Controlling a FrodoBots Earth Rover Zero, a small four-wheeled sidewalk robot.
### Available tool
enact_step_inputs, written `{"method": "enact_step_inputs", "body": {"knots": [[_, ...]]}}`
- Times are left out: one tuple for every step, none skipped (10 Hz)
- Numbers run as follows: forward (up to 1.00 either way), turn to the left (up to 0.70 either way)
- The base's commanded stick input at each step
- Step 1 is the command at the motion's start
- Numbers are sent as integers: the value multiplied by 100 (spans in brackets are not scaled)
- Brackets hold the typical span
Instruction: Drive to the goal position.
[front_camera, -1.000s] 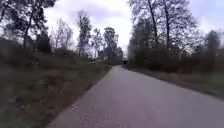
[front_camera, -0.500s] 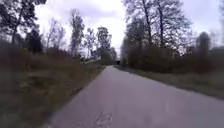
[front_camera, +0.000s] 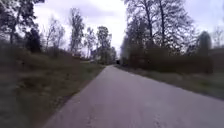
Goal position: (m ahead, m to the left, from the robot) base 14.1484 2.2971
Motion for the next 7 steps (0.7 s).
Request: {"method": "enact_step_inputs", "body": {"knots": [[100, 0], [100, 0], [100, 0], [100, 0], [100, 0], [100, 0], [100, 0]]}}
